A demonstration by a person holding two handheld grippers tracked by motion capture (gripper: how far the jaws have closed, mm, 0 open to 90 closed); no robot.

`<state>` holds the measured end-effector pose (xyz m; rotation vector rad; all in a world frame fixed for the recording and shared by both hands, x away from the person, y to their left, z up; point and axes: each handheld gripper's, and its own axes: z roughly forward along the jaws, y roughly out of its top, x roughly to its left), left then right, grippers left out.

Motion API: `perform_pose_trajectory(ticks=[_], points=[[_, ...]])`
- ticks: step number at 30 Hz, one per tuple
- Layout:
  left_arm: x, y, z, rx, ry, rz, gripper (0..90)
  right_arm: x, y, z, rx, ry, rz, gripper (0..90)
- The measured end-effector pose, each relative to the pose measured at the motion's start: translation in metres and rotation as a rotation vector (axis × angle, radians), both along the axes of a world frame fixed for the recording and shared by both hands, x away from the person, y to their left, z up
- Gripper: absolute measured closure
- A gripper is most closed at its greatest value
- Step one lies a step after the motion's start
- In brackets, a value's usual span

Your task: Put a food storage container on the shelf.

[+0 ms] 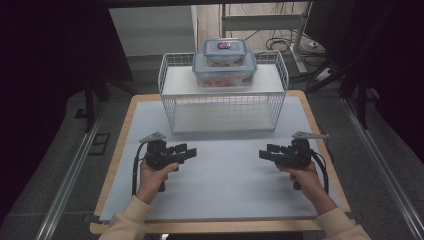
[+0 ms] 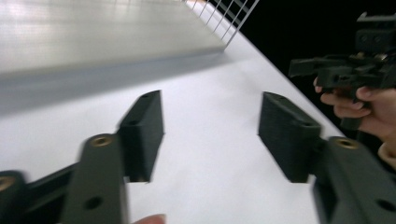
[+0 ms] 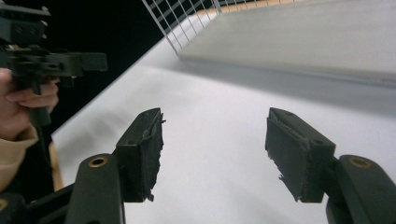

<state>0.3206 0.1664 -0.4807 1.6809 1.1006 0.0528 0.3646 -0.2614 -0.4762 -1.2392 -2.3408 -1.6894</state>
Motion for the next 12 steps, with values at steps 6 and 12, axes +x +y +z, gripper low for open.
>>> perform_pose_trajectory(ticks=[6,12], points=[[0.0024,-0.0024,-0.0083,0.043,0.015,0.003,29.7,0.0021,0.0011,-0.0047,-0.028,-0.001,0.023,34.3],[0.0029,0.0005,-0.0103,0.047,0.014,0.011,28.6,0.0020,-0.0003,-0.0049,-0.034,-0.005,0.023,31.4]])
